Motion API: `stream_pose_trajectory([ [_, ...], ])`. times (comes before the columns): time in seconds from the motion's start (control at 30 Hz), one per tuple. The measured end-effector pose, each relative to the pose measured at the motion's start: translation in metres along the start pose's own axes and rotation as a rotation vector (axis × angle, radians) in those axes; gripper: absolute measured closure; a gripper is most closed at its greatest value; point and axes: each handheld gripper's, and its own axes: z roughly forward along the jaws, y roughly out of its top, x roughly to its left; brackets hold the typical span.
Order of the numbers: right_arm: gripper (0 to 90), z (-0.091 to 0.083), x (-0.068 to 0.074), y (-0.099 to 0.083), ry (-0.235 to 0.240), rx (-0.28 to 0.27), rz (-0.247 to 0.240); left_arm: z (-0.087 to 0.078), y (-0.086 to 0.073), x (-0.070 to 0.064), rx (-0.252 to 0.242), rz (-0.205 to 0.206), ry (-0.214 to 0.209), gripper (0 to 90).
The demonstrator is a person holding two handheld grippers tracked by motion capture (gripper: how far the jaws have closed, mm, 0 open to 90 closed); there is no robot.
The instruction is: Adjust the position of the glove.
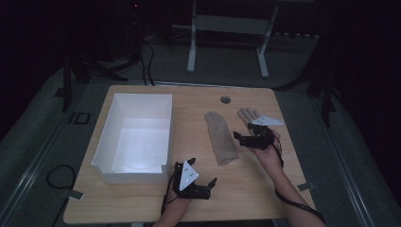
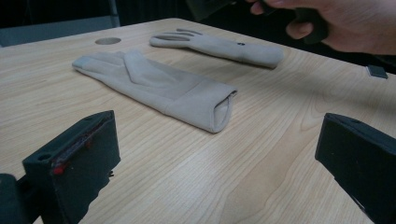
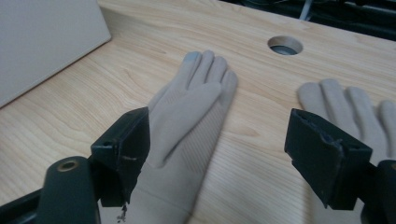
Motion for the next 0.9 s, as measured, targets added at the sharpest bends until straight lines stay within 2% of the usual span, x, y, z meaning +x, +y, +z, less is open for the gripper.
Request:
stream_pose_trajectory([
  [0.43, 23.1, 0.046, 0.012, 0.004, 0.023, 0.046, -0.001, 0.000, 0.000, -0.001, -0.001, 0.007, -0.007, 0.1],
  [0.83, 33.4, 0.075, 0.009, 0.002, 0.022, 0.099, 0.006, 0.000, 0.000, -0.001, -0.002, 0.005, -0.009, 0.1],
  [0.9, 37.3, 0.079, 0.009, 0.001, 0.025, 0.103, 0.015, 0.000, 0.000, -0.001, -0.002, 0.005, -0.010, 0.0],
])
